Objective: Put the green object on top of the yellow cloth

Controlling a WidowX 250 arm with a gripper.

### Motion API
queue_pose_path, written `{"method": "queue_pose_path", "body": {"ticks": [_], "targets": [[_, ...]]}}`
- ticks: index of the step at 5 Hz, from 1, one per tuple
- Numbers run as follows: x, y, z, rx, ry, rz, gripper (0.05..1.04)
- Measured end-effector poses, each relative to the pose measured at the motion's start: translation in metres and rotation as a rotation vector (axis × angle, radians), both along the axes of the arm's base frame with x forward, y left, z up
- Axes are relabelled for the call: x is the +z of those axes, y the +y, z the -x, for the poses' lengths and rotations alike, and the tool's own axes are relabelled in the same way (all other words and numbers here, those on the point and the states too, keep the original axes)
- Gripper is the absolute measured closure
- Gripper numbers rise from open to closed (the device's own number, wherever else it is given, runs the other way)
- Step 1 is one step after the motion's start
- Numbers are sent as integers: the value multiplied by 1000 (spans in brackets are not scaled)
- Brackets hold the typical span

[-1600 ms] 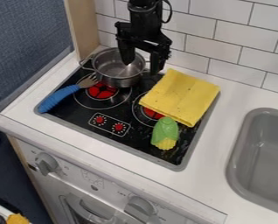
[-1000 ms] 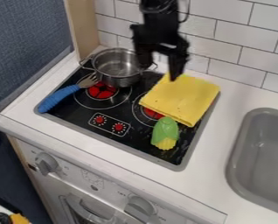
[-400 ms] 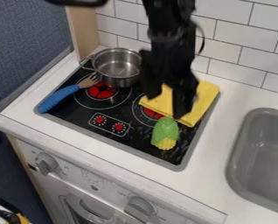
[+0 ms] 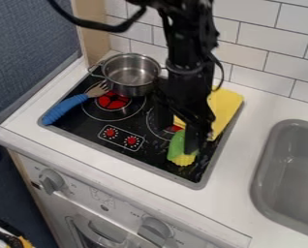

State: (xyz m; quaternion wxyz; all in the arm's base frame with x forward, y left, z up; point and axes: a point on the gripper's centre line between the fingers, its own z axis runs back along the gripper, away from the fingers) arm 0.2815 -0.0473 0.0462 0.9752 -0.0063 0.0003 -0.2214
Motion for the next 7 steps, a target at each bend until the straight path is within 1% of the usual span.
{"method": "queue_pose_path", "body": {"ticks": [1,2,3,4,5,6,7], "targets": [[-2,-5,1,-6,-10,-11,135],[-4,-11,2,-13,-21,-18,418],[-5,-12,1,-4,-24,-14,498],[-6,-12,-1,-5,-15,-17,498],[-3,-8,-3,14,2,2,498],[15,-2,-20,60,-39,54,499],[39,4,-50,118,-110,116,498]]}}
